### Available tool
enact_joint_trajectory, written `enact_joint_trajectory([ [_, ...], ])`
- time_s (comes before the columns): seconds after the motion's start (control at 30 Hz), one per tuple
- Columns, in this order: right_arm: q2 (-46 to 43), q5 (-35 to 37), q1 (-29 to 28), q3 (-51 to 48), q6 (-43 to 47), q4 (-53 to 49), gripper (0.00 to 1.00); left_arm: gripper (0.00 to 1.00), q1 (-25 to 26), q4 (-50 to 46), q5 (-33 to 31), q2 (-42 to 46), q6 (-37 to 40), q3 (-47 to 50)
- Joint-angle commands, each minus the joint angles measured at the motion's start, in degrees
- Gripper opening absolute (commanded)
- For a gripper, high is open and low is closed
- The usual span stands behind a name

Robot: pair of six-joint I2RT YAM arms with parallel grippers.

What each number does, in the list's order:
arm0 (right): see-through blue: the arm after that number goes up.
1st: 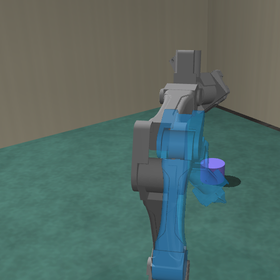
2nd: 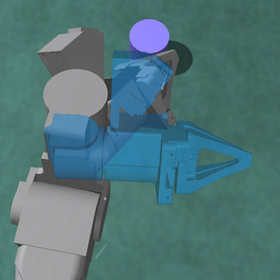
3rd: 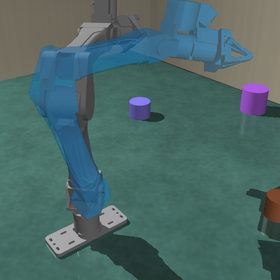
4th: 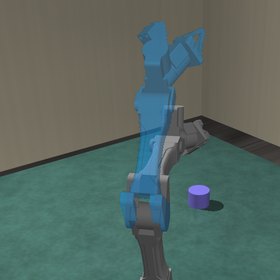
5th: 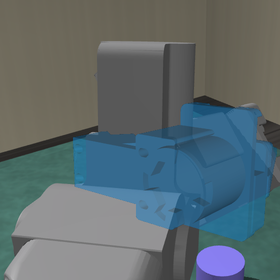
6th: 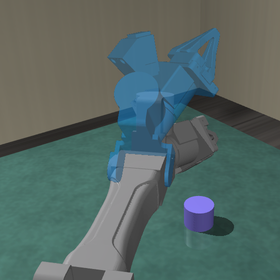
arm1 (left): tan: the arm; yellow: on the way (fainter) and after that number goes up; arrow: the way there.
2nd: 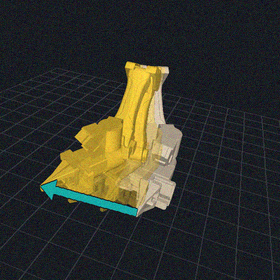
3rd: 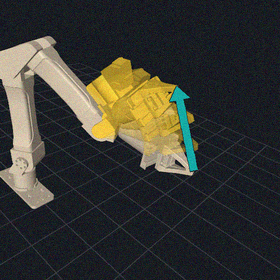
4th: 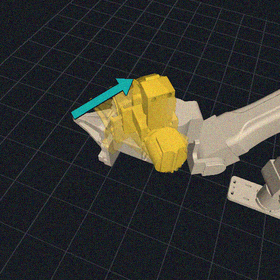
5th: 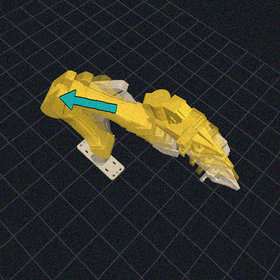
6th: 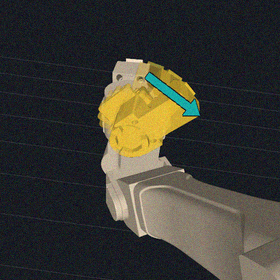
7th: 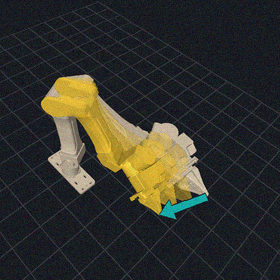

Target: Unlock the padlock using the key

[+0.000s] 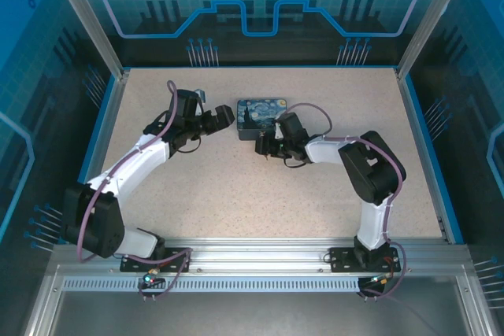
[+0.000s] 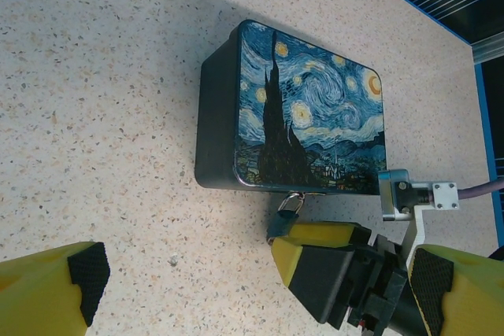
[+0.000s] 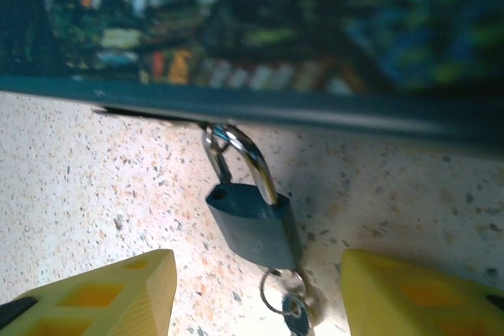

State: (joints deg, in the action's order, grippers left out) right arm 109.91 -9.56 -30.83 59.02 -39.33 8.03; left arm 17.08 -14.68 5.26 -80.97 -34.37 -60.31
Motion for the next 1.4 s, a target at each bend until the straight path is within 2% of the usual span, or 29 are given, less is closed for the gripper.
enact_joint_trajectory([
  [0.0,2.1,1.3,-1.3,1.9,1.8,-2.3,0.56,0.99,0.1,0.9,1.3,-0.7,0.7,-2.0],
  [0.4,4.2,2.8,-1.3,2.7,1.7,-2.5,0.49,0.99,0.1,1.1,1.6,-1.8,0.5,-2.2],
  [1.07,4.4,2.6,-0.9,2.4,1.6,-2.7,0.27,0.99,0.0,1.5,1.6,-3.5,0.5,-2.7],
  [1.23,3.0,2.5,-0.3,1.4,1.6,-2.8,0.19,0.99,0.1,1.6,1.6,-3.6,0.5,-2.7],
  [1.37,1.6,2.1,0.1,0.5,2.0,-3.3,0.09,0.99,0.1,1.5,1.3,-3.3,0.5,-2.7],
])
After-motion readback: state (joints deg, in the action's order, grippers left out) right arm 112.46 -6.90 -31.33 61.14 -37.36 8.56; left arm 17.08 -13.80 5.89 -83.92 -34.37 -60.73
